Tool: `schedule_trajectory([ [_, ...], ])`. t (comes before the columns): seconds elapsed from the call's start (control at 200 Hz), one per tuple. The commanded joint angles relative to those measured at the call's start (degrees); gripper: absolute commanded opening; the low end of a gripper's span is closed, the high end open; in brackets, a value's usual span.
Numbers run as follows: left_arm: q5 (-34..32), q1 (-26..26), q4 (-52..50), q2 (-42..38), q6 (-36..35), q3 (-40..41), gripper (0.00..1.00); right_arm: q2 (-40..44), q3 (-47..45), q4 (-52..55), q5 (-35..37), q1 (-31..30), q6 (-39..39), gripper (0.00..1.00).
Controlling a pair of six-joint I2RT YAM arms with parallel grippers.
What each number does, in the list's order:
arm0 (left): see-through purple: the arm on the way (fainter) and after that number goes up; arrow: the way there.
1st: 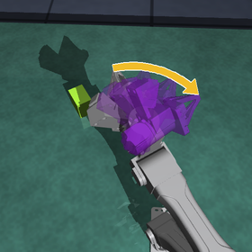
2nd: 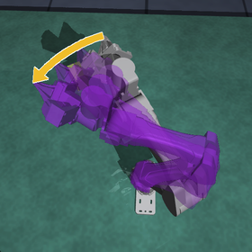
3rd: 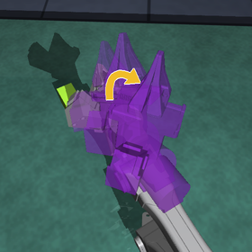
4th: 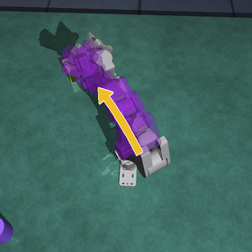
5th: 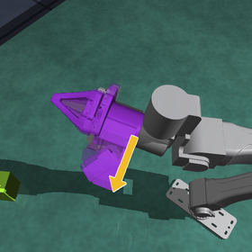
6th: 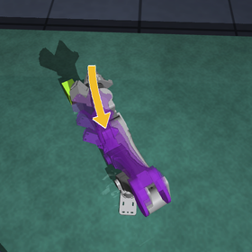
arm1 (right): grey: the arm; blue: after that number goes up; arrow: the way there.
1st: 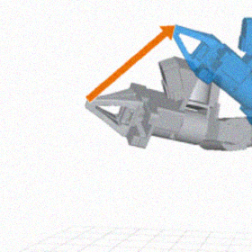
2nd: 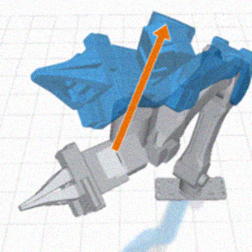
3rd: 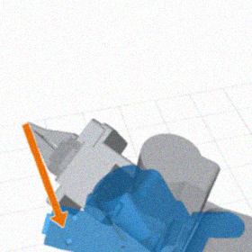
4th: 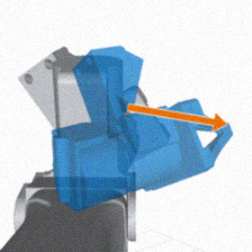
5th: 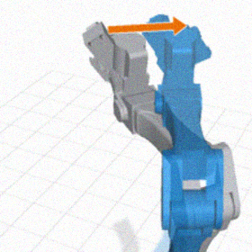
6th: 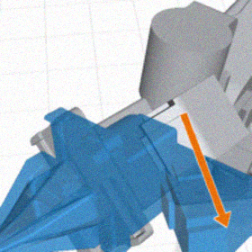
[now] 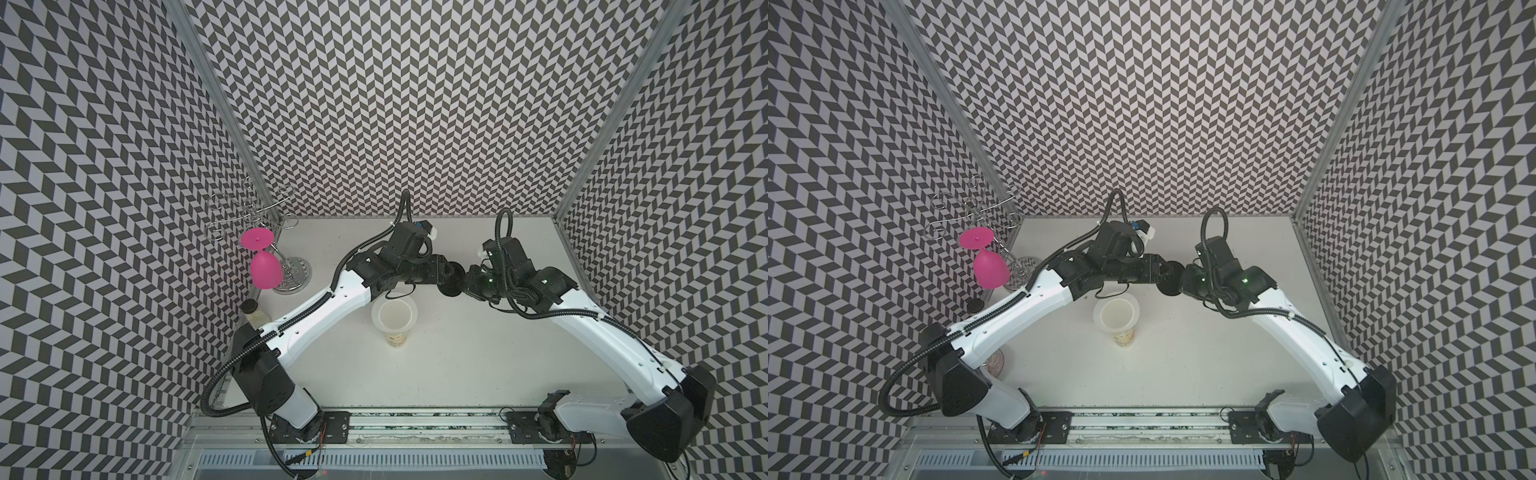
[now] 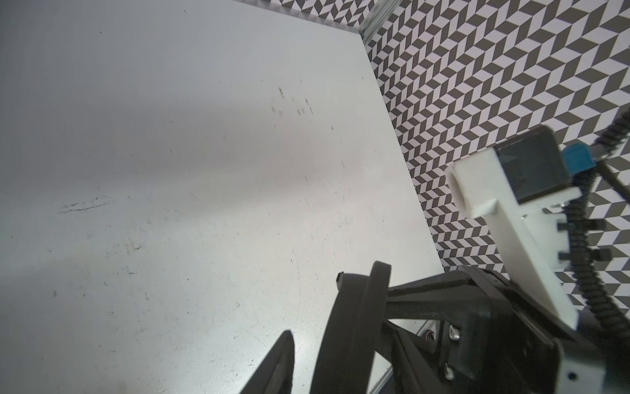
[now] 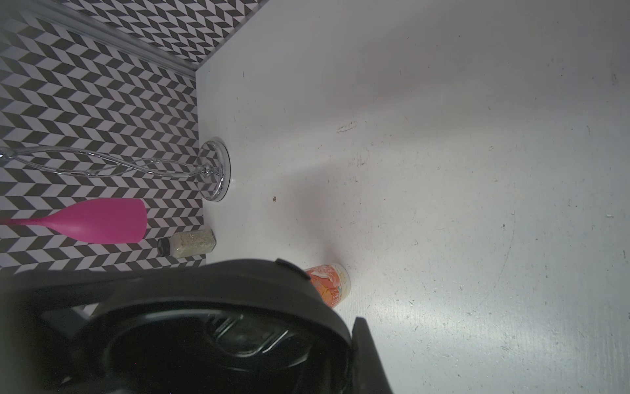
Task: Put the leak-proof paper on the milk tea cups
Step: Pick up the cup lid from the center of the board.
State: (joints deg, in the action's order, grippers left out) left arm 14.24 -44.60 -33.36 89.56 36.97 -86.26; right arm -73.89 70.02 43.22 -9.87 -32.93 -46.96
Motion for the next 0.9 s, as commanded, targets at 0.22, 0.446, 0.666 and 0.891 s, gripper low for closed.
schedule_trajectory([
  [0.22,1.2,-0.08,-0.61,1.25,0.07,0.47,0.41,-1.28,1.96,-3.32,0.55,-1.17,-0.95,0.1],
  [0.446,3.11,0.27,-0.19,1.5,0.75,0.63,0.44,-0.77,1.71,-4.13,0.89,-1.26,-0.59,0.1],
  [0.666,8.78,2.5,3.12,-0.51,3.79,4.43,0.48,-0.11,1.44,-5.25,0.6,-1.26,0.29,0.1],
  [0.891,9.67,2.76,4.23,-0.73,4.82,4.81,0.39,-0.47,1.52,-5.25,0.57,-1.26,0.99,0.1],
])
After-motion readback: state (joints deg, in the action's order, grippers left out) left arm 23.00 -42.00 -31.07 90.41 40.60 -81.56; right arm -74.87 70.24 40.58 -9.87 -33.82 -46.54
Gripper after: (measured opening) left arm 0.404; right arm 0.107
